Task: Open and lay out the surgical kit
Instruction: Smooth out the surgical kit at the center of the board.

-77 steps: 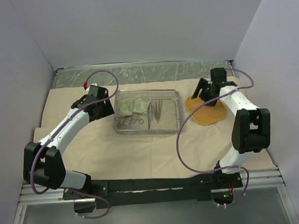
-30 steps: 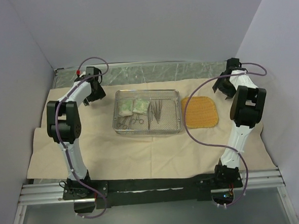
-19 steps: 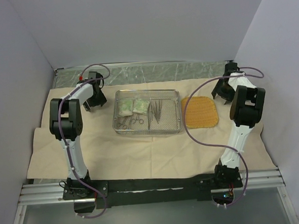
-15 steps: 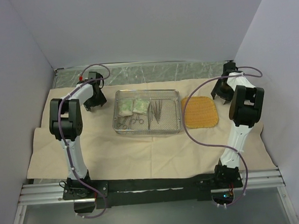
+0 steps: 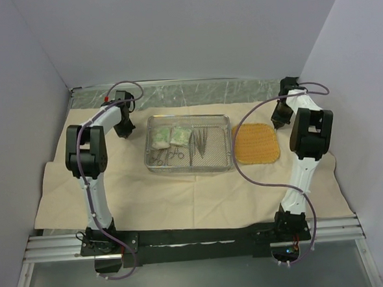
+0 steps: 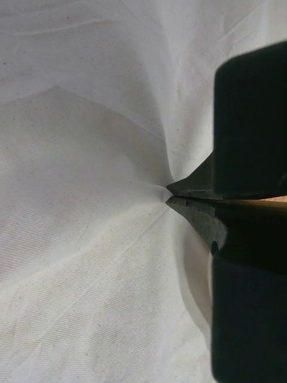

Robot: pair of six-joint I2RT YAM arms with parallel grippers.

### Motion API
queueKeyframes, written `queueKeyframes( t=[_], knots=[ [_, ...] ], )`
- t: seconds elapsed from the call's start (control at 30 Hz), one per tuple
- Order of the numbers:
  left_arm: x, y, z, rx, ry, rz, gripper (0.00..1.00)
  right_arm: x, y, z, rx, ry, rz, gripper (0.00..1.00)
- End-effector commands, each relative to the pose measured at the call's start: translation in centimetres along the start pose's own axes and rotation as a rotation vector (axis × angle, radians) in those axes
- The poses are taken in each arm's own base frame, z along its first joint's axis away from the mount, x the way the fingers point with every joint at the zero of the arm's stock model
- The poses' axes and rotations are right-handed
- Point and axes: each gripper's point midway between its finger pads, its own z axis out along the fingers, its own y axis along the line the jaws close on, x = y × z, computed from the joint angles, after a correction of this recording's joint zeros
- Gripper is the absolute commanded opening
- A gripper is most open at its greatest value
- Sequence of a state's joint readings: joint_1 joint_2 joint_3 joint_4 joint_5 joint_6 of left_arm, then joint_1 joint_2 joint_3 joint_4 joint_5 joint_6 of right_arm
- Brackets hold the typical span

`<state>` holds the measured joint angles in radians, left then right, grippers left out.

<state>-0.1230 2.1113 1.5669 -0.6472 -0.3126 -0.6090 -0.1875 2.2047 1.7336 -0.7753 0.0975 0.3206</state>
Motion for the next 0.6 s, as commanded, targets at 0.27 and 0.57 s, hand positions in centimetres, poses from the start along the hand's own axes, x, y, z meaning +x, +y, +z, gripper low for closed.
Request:
queueKeyframes(
  t=[0.27, 0.57],
  knots=[
    [-4.6, -1.9, 3.3, -0.012, 0.002, -0.012, 0.01, -8.3, 3.6, -0.3, -0.124, -0.165, 0.038, 0.00],
    [-12.5, -3.0, 4.5, 0.079, -0.152, -0.112, 0.01, -13.8, 5.7, -0.1, -0.312, -0.297, 0.139, 0.00]
  ],
)
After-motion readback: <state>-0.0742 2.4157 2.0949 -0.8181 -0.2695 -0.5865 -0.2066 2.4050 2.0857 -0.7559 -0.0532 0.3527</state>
